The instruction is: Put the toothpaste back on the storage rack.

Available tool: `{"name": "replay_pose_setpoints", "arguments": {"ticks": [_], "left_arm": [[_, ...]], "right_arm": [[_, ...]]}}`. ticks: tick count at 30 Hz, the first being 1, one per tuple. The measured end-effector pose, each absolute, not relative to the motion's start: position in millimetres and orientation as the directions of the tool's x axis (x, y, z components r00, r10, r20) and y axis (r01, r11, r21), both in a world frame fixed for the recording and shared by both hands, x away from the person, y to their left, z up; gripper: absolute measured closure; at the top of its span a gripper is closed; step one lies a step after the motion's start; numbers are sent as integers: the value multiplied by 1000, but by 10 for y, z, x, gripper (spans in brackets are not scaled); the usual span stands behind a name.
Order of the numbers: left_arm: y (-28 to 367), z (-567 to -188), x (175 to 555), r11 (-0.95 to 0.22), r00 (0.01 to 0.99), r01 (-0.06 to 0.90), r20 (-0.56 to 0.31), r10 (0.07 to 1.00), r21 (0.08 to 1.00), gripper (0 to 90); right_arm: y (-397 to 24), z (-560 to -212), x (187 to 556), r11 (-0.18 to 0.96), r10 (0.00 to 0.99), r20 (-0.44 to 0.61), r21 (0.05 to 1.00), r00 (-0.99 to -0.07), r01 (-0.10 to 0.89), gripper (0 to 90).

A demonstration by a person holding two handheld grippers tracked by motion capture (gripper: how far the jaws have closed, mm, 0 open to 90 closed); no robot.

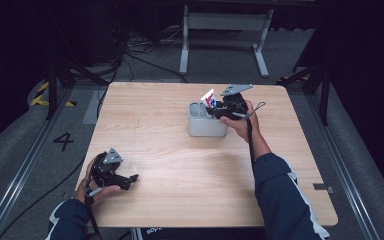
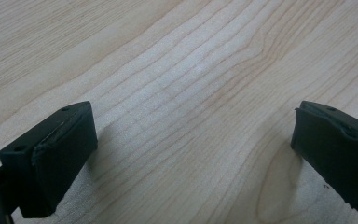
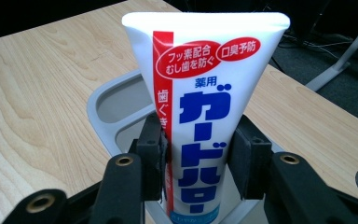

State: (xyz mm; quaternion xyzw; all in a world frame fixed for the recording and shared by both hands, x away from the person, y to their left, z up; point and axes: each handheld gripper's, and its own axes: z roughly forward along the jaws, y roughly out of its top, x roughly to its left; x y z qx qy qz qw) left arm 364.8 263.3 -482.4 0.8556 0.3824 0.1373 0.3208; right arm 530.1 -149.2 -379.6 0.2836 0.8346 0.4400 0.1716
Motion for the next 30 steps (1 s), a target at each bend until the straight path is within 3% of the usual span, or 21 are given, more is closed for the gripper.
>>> {"name": "replay_pose_setpoints", "arguments": {"ticks": [26,30], "left_arm": [[2627,-4832,3645,-495,666,563,-9,746,661,6],[2628,-4831,3646,-496,667,563,-9,745,661,6]], "right_arm": [[-1539,-3941,5295,483,643,-38,795,-765,367,582],[-1540,-3940,5295,468,651,-31,803,-759,369,541]]}}
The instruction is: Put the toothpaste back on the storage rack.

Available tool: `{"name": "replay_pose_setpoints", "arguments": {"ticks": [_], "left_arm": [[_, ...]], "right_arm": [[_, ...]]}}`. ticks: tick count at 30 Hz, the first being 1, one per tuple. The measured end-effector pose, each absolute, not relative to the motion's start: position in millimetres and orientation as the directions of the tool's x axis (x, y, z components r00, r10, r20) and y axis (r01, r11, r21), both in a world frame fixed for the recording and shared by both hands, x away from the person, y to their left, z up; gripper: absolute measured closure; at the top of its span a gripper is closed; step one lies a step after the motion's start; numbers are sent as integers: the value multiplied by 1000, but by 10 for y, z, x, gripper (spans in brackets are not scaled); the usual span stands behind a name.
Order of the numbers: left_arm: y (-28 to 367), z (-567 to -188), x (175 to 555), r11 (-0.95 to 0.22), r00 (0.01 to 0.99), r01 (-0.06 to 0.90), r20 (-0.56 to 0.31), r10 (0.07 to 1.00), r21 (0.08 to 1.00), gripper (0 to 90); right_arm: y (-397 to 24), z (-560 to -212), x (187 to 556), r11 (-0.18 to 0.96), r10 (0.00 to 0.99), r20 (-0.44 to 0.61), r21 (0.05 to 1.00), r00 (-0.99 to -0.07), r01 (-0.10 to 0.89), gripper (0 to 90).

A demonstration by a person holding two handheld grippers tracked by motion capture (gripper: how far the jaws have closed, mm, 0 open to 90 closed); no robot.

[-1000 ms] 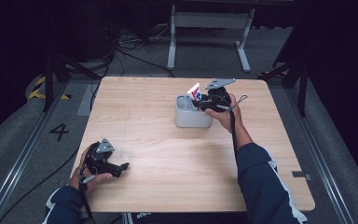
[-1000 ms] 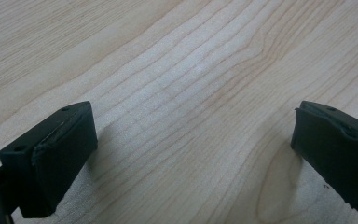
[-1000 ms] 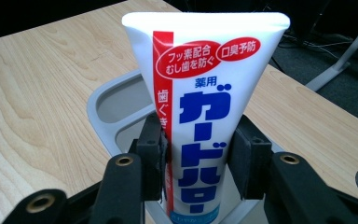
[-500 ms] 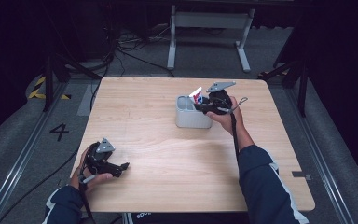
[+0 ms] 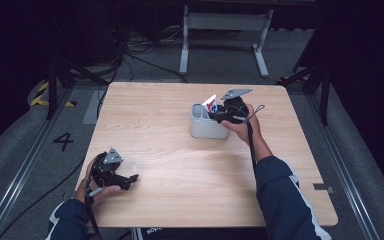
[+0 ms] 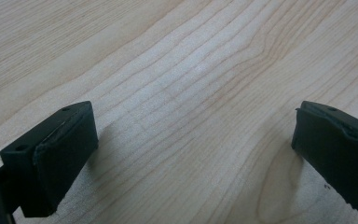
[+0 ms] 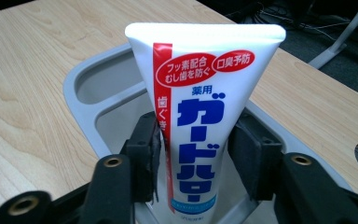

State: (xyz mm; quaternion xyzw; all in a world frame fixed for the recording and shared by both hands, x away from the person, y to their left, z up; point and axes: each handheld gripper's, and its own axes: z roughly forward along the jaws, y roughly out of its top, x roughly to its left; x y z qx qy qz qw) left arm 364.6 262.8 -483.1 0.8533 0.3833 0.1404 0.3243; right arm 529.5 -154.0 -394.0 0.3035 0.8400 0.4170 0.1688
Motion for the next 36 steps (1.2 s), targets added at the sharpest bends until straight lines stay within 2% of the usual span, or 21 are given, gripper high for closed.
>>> {"name": "replay_pose_setpoints", "arguments": {"ticks": [15,20,36], "left_arm": [[2628,-4832,3646,-495,667,563,-10,745,661,6],[2627,-4832,3645,-496,667,563,-9,745,661,6],[2627,-4832,3645,-495,666,564,-10,746,661,6]], "right_arm": [[-1553,-3898,5259,445,671,-25,814,-741,375,432],[-1575,-3875,5245,452,668,-32,811,-743,371,438],[-1679,-3802,5172,464,688,-62,803,-723,373,369]]}}
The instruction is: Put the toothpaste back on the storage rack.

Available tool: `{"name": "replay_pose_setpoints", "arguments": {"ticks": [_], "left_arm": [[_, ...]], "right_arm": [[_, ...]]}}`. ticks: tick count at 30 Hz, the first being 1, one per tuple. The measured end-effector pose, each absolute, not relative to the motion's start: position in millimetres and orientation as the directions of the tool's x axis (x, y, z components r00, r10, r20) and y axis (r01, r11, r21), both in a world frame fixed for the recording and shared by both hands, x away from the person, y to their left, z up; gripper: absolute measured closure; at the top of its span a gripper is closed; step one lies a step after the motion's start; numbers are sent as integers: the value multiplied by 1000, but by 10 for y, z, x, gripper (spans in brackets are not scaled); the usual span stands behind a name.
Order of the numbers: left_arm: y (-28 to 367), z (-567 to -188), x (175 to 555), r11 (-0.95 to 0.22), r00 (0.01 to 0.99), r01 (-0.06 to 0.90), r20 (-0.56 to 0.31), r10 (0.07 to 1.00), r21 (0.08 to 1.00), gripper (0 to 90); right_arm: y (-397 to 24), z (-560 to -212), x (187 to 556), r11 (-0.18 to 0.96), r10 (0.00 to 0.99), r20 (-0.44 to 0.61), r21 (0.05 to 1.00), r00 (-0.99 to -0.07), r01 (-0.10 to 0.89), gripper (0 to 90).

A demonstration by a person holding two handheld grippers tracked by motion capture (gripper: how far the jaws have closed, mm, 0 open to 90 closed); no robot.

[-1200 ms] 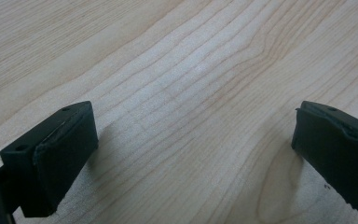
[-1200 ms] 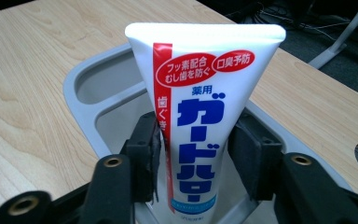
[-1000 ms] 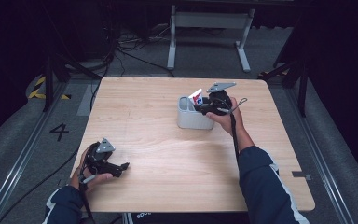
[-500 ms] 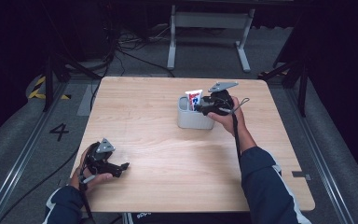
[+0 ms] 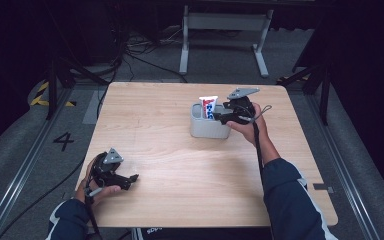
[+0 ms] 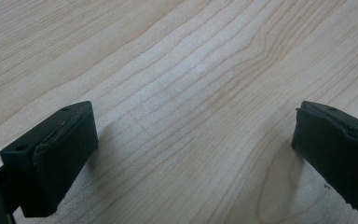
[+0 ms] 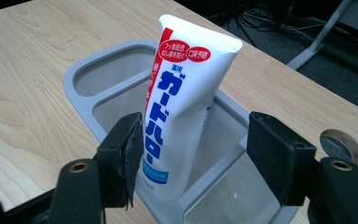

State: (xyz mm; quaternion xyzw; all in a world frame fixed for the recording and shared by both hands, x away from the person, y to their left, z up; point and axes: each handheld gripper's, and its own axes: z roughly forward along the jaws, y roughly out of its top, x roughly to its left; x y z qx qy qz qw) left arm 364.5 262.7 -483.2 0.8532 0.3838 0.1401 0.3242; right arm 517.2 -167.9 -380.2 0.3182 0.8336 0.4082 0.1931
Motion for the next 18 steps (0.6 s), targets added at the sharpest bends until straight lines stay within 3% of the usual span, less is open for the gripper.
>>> {"name": "replay_pose_setpoints", "arguments": {"ticks": [18], "left_arm": [[2627,-4832,3645,-495,666,564,-10,746,661,6]], "right_arm": [[-1771,-3698,5030,483,679,-88,800,-729,354,333]]}}
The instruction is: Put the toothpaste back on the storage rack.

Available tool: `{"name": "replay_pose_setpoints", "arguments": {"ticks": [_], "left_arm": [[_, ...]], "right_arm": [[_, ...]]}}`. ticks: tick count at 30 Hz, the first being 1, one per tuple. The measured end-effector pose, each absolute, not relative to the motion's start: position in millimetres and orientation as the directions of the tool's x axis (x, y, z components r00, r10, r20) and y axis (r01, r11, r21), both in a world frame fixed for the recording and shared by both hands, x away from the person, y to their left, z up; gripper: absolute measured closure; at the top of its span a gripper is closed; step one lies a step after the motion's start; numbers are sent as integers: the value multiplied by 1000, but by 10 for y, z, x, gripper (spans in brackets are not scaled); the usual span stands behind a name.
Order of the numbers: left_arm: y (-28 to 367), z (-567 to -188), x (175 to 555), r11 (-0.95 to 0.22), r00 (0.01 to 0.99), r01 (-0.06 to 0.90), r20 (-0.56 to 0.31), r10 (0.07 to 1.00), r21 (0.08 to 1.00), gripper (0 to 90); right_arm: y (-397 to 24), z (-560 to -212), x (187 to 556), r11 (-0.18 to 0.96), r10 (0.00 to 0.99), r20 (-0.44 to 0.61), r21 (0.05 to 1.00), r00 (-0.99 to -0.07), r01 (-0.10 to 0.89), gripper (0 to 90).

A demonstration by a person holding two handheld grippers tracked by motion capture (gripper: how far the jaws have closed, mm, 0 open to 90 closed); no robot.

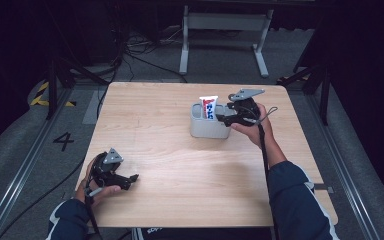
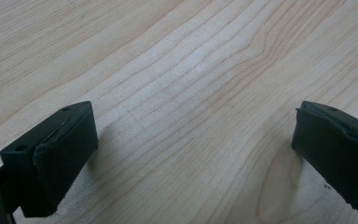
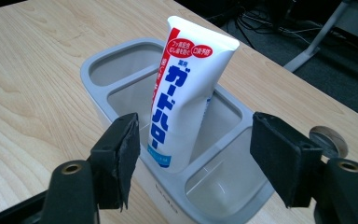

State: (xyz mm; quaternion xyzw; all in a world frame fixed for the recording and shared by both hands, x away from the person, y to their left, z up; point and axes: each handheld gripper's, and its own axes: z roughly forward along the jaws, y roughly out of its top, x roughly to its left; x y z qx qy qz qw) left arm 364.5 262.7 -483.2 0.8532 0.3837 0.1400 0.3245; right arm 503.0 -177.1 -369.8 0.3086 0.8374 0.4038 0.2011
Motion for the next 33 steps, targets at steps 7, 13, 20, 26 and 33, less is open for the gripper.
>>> {"name": "replay_pose_setpoints", "arguments": {"ticks": [7,13,20,26,33], "left_arm": [[2628,-4831,3646,-496,667,563,-9,745,661,6],[2627,-4832,3645,-496,667,563,-9,745,661,6],[2628,-4832,3646,-497,667,563,-8,745,661,6],[2627,-4832,3645,-496,667,563,-10,745,662,6],[2627,-4832,3645,-495,667,563,-9,745,661,6]], "right_arm": [[-1842,-3660,4914,517,669,-124,786,-733,338,313],[-1904,-3632,4807,524,667,-135,784,-732,332,294],[-1972,-3637,4685,545,661,-162,775,-733,320,292],[-2075,-3643,4569,535,651,-144,783,-745,317,291],[-2131,-3644,4425,559,639,-177,776,-748,294,290]]}}
